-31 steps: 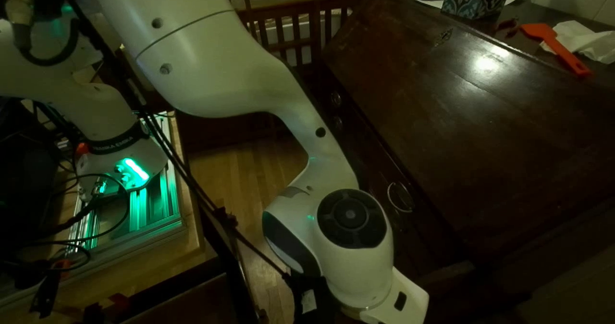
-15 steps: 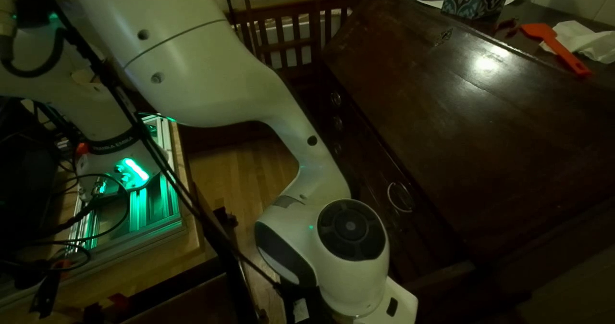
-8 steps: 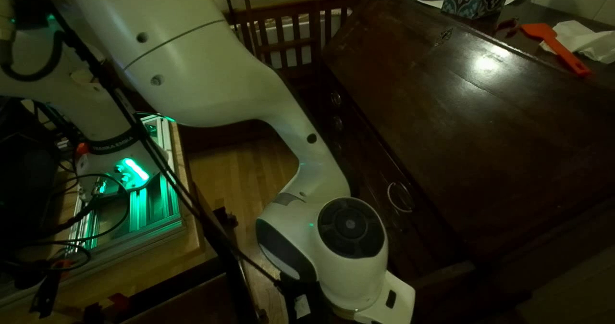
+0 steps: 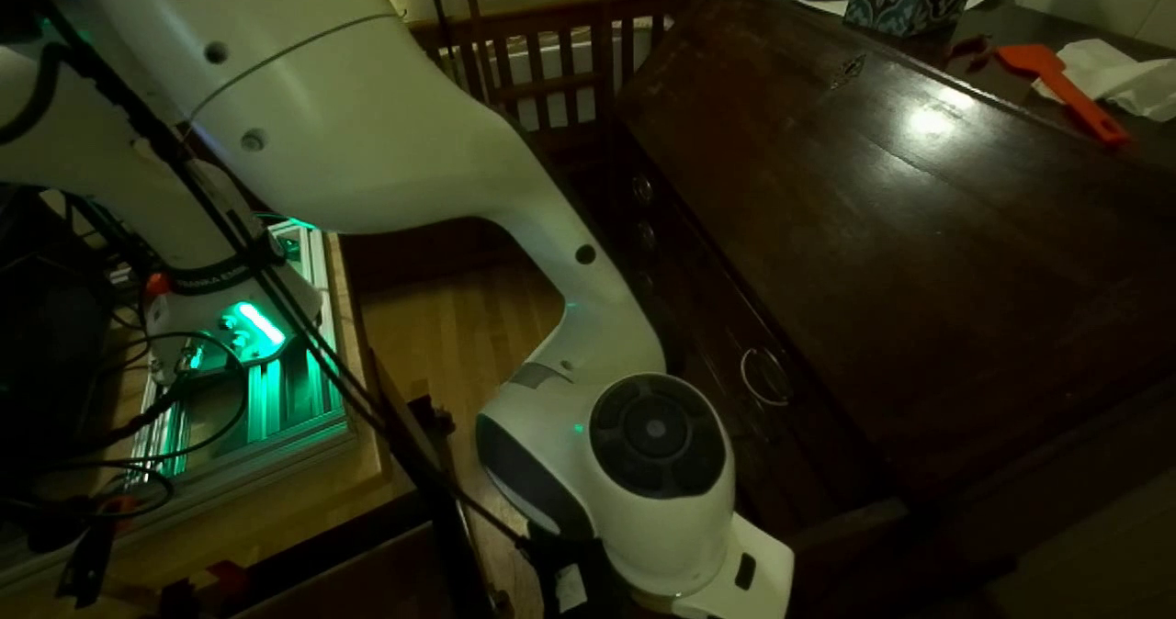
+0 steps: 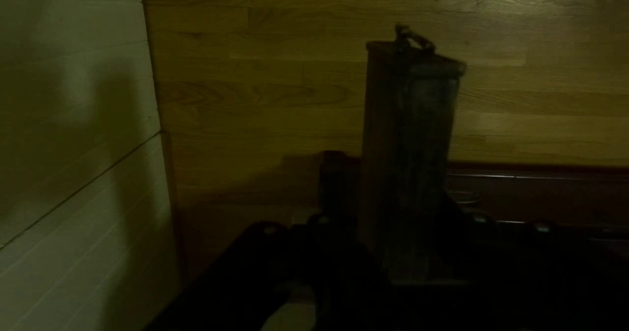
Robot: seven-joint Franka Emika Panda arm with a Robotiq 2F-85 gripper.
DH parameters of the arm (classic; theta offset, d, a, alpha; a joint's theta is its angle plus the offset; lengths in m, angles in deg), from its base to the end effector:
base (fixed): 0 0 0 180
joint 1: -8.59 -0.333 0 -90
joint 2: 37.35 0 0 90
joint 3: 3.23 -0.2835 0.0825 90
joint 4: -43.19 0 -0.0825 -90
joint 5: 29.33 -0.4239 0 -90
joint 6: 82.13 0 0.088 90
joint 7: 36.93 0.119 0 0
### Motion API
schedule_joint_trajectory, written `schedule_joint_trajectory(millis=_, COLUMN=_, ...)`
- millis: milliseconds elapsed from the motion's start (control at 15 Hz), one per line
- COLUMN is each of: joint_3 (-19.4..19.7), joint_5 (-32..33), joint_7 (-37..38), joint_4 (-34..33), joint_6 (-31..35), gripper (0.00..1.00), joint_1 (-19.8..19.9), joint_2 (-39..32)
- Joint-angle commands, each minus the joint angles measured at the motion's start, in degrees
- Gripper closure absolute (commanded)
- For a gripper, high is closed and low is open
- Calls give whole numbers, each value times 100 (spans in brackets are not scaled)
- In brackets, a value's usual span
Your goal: Push in the wooden board
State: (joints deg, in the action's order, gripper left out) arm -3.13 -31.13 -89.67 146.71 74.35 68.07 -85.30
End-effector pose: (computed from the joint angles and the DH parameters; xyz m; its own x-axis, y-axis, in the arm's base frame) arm 0.3225 -0.5514 0.0177 0.9875 -0.1443 0.0637 -0.1481 -0.9871 0.0611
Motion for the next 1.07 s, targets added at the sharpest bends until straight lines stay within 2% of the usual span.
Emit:
schedule_joint_trajectory(millis=0, joint_3=-189, joint_5=16, joint_7=-194, joint_4=370, joint_6=-65, gripper=63, joint_1=219, joint_2=340)
schedule_joint_trajectory(millis=67, joint_3=-192, joint_5=21, joint_7=-211, joint_4=424, joint_6=-66, gripper=64, joint_1=232, joint_2=387)
schedule_joint_trajectory(millis=133, joint_3=-203, joint_5=19, joint_7=-234, joint_4=476, joint_6=-64, gripper=70, joint_1=251, joint_2=428)
schedule_joint_trajectory(millis=200, joint_3=-219, joint_5=14, joint_7=-256, joint_4=515, joint_6=-62, gripper=69, joint_1=273, joint_2=463)
schedule_joint_trajectory(millis=267, joint_3=-233, joint_5=12, joint_7=-287, joint_4=553, joint_6=-67, gripper=74, joint_1=288, joint_2=497)
schedule_joint_trajectory(millis=333, joint_3=-246, joint_5=12, joint_7=-319, joint_4=595, joint_6=-42, gripper=79, joint_1=297, joint_2=522)
schedule_joint_trajectory(millis=400, joint_3=-299, joint_5=-9, joint_7=-384, joint_4=611, joint_6=-23, gripper=91, joint_1=333, joint_2=533)
schedule_joint_trajectory(millis=467, joint_3=-351, joint_5=-51, joint_7=-398, joint_4=624, joint_6=-10, gripper=99, joint_1=364, joint_2=548)
schedule_joint_trajectory(millis=533, joint_3=-394, joint_5=-74, joint_7=-382, joint_4=606, joint_6=-40, gripper=94, joint_1=394, joint_2=551)
schedule_joint_trajectory(millis=1000, joint_3=-758, joint_5=-146, joint_7=-431, joint_4=641, joint_6=-89, gripper=94, joint_1=506, joint_2=596)
